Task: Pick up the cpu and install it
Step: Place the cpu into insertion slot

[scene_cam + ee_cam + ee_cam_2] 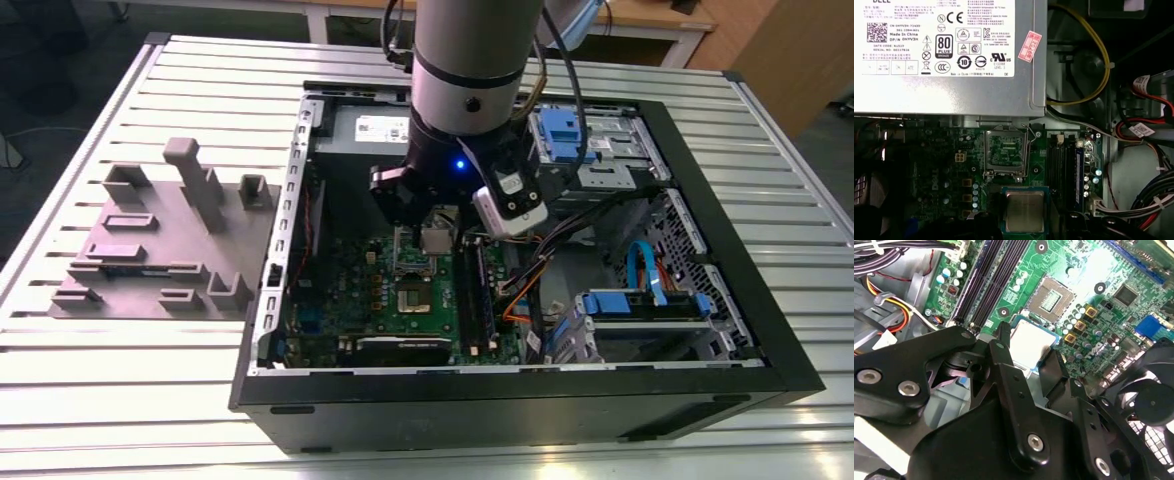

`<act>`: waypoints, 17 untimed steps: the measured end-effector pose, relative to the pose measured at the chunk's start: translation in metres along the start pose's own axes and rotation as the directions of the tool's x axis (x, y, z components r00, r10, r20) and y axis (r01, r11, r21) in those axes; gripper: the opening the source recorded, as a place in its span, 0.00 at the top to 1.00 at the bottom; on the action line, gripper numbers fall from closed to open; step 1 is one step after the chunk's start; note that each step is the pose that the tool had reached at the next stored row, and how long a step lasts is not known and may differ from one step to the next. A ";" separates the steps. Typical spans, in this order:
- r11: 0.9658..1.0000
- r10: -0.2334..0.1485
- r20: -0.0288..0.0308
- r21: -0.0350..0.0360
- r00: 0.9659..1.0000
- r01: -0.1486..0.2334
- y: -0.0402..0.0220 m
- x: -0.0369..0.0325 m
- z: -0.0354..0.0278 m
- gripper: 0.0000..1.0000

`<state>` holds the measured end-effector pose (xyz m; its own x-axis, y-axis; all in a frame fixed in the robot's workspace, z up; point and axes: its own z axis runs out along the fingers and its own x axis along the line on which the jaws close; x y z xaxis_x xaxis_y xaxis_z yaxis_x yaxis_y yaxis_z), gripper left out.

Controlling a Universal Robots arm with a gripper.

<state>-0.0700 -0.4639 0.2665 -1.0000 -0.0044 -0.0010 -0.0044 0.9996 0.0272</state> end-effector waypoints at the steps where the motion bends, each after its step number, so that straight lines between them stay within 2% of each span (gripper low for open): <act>1: 1.000 0.000 0.000 0.000 1.000 0.000 0.0000 0.0000 0.0000 0.53; 13: 1.000 0.000 0.000 0.000 1.000 0.000 0.0000 0.0000 0.0004 0.53; 17: 1.000 -0.007 -0.001 0.000 1.000 0.007 -0.0001 0.0001 0.0039 0.53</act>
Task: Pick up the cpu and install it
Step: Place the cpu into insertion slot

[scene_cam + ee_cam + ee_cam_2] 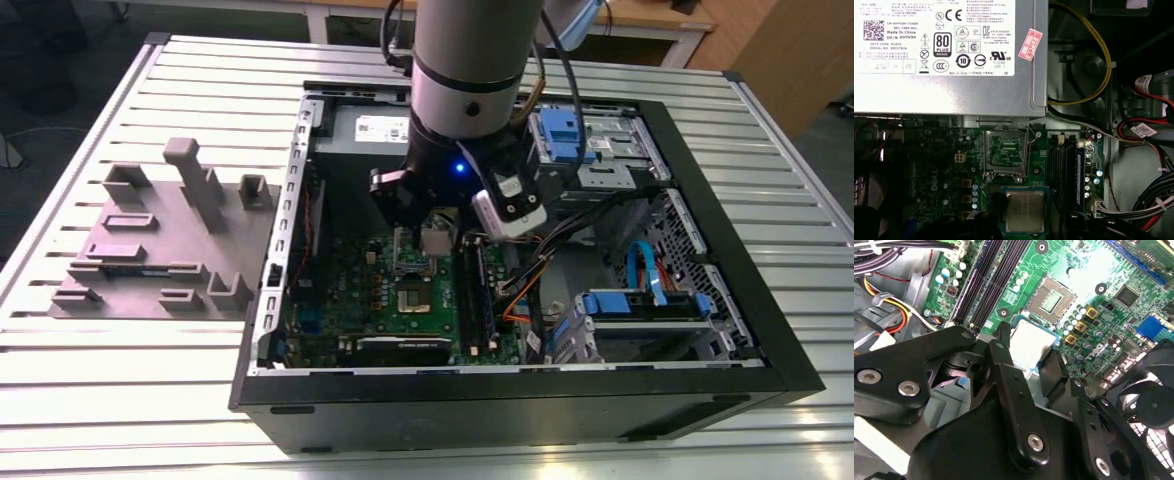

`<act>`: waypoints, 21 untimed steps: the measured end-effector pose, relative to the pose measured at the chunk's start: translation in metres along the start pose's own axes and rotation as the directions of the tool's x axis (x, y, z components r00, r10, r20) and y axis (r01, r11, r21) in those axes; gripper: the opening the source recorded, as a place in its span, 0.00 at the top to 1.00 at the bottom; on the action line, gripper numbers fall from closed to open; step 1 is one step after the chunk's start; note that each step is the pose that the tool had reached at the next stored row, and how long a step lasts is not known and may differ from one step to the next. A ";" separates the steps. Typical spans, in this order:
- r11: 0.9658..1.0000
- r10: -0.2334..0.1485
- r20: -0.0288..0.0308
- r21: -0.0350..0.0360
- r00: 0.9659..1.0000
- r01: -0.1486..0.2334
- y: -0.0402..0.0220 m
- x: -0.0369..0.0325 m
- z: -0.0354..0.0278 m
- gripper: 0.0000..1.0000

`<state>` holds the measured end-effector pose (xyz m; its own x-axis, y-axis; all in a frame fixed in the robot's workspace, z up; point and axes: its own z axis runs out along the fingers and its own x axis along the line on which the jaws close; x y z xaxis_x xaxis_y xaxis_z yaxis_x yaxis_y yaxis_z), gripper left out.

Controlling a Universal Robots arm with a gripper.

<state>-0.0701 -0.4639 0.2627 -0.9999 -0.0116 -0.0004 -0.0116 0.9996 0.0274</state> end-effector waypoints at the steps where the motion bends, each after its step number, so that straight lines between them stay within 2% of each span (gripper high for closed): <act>1: 1.000 -0.013 0.000 0.000 1.000 0.013 0.0000 0.0000 0.0013 0.53; 3: 0.999 -0.041 -0.001 0.000 0.999 0.041 -0.0001 0.0000 0.0045 0.53; 5: 0.999 -0.046 -0.001 0.000 0.999 0.046 -0.0002 0.0000 0.0080 0.53; 7: 0.999 -0.047 -0.002 0.000 0.999 0.047 -0.0003 0.0000 0.0116 0.53; 11: 0.999 -0.044 -0.001 0.000 0.999 0.044 -0.0006 0.0002 0.0225 0.53; 12: 0.999 -0.044 -0.001 0.000 0.999 0.044 -0.0019 0.0010 0.0261 0.53; 15: 0.999 -0.043 -0.002 0.000 0.999 0.043 -0.0083 0.0031 0.0314 0.53; 17: 1.000 -0.028 -0.001 0.000 1.000 0.028 -0.0092 0.0043 0.0369 0.53; 21: 1.000 -0.014 -0.001 0.000 1.000 0.014 -0.0114 0.0055 0.0426 0.53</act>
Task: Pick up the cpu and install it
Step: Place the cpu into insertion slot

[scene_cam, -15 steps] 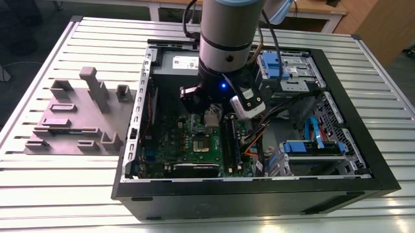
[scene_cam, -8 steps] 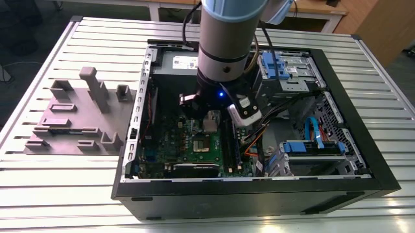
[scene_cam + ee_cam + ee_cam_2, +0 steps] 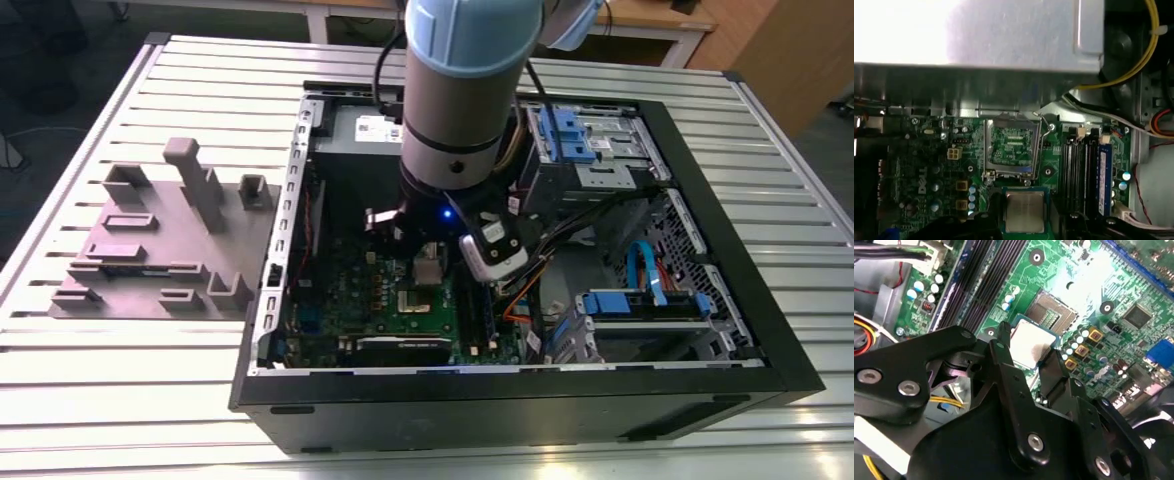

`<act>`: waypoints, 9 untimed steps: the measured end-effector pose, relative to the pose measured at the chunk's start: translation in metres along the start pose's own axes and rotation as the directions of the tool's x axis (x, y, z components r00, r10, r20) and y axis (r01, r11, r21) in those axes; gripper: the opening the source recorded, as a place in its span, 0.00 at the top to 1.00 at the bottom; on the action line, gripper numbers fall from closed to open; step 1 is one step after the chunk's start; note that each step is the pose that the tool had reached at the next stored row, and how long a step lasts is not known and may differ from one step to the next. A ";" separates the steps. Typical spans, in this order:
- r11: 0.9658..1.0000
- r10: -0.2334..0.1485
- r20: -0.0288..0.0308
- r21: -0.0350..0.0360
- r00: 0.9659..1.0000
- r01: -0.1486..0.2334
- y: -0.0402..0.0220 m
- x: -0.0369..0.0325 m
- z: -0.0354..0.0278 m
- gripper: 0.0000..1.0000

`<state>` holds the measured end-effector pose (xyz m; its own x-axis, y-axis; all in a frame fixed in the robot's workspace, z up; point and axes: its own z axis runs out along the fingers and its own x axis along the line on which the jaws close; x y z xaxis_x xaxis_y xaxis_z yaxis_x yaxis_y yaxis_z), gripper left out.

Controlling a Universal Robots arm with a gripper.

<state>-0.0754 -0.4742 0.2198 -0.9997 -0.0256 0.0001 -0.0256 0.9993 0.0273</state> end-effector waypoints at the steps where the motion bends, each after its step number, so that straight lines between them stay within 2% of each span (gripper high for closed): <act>1: 1.000 0.000 -0.001 0.000 1.000 0.000 -0.0008 0.0002 0.0006 0.53; 9: 1.000 0.000 -0.002 0.000 1.000 0.000 -0.0020 0.0022 0.0063 0.53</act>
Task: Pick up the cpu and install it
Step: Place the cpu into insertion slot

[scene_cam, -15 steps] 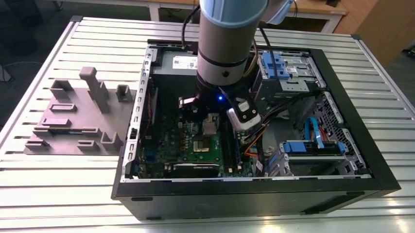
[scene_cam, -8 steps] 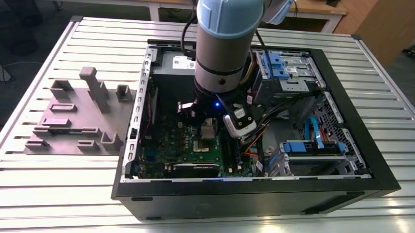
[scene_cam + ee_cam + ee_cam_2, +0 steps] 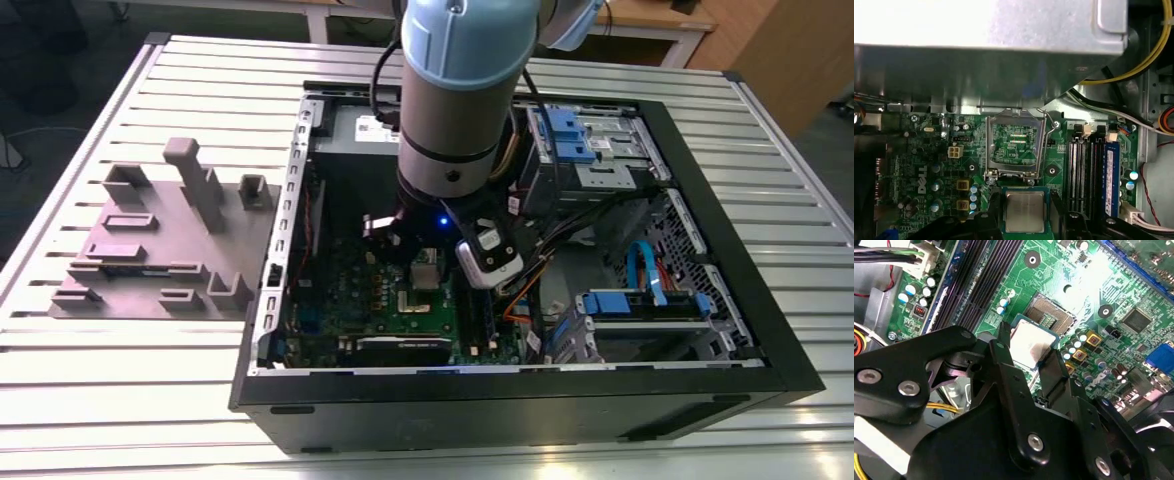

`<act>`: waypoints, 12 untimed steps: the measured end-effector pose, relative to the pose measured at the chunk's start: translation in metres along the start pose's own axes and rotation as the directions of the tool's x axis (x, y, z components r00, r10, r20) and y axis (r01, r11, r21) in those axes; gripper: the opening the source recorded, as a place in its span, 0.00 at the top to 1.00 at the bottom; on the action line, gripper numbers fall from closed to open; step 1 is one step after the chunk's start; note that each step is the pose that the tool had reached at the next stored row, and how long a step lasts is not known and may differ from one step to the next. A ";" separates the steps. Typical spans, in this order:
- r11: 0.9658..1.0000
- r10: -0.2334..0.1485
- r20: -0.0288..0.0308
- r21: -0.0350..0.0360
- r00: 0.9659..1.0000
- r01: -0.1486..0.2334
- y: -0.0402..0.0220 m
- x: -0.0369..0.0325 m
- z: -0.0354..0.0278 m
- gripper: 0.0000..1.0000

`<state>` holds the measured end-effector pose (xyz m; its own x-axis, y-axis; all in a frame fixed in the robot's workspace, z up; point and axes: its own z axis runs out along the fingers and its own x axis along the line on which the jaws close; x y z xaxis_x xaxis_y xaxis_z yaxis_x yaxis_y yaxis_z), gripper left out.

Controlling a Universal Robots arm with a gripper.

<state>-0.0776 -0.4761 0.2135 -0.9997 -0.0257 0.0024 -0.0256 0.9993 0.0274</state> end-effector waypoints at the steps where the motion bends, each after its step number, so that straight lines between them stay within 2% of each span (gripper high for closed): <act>1: 1.000 0.000 0.000 0.000 1.000 0.000 0.0000 0.0000 0.0000 0.53; 8: 1.000 0.000 0.000 0.000 1.000 0.000 0.0001 0.0002 0.0003 0.53; 12: 1.000 0.000 0.000 0.000 1.000 0.000 0.0001 0.0037 0.0039 0.53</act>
<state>-0.0813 -0.4761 0.2095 -0.9997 -0.0256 0.0029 -0.0255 0.9993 0.0276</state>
